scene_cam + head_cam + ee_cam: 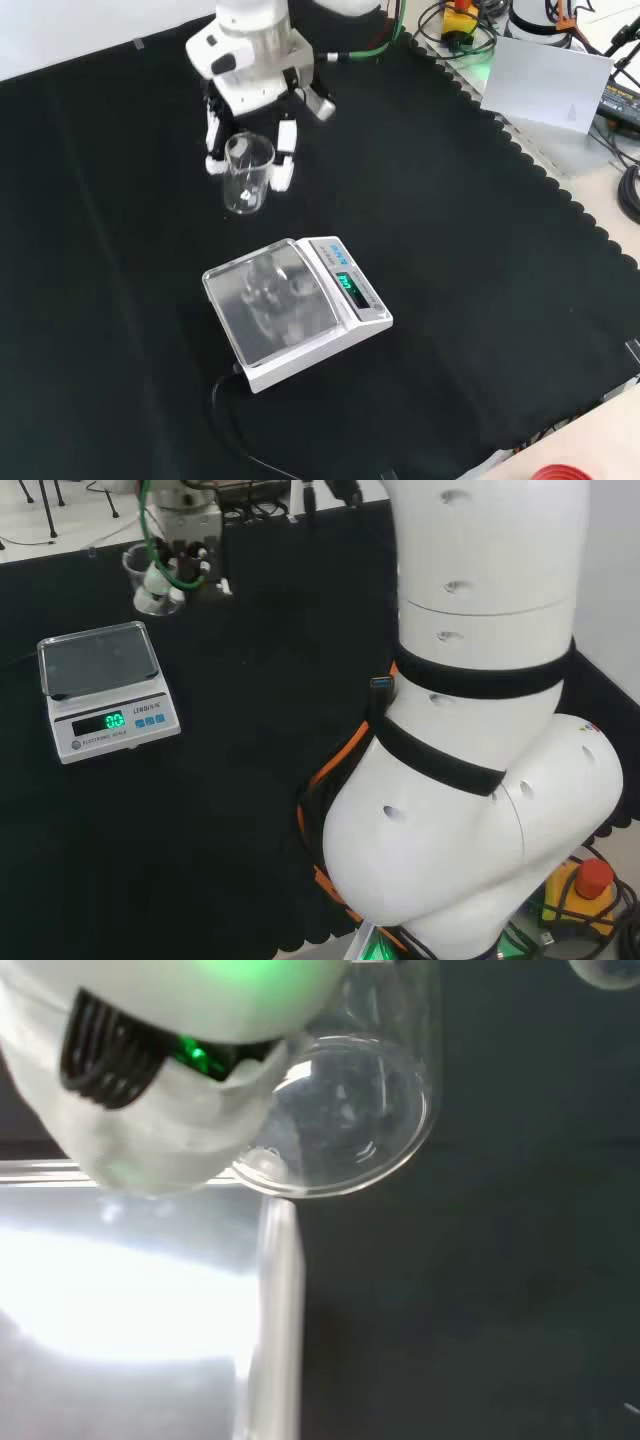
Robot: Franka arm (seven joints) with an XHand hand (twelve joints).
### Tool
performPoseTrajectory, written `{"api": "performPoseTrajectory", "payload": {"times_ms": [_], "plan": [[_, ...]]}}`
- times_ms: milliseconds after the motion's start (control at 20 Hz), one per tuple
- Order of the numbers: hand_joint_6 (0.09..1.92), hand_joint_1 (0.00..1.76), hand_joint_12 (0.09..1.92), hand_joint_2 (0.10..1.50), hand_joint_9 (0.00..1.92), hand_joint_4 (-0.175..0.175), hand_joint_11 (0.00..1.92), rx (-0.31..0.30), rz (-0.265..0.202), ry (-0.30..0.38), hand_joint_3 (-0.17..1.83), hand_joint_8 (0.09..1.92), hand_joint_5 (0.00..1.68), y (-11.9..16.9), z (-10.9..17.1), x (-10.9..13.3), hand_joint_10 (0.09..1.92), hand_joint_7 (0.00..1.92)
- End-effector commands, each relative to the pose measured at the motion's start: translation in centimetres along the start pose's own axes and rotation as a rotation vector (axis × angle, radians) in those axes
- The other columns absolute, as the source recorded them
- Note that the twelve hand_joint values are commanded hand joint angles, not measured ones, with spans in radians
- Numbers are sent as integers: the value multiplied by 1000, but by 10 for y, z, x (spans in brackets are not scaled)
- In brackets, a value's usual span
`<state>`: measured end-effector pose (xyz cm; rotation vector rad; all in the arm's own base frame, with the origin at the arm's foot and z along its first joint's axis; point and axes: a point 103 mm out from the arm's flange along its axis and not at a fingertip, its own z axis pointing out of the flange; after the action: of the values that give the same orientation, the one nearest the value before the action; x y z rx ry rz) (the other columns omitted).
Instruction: Put the beaker on the electronic balance.
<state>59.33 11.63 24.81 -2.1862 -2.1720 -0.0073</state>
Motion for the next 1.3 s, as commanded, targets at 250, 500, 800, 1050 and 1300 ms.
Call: {"api": "performPoseTrajectory", "payload": {"times_ms": [250,500,800,1050,1300], "plan": [[162,1234,440,511,1741,-175,1721,101,-196,-33,763,980,1558,40,45,112,239,1408],[160,1234,438,512,1743,-175,1723,159,-198,-38,762,980,1559,26,74,107,236,1410],[158,1234,437,512,1744,-175,1725,178,-188,-43,761,979,1559,20,83,98,235,1411],[157,1234,437,512,1746,-175,1725,197,-188,-45,761,979,1560,18,88,98,234,1411],[451,1206,441,511,1745,-96,1721,229,-197,-40,595,965,1236,20,86,99,155,1314]]}}
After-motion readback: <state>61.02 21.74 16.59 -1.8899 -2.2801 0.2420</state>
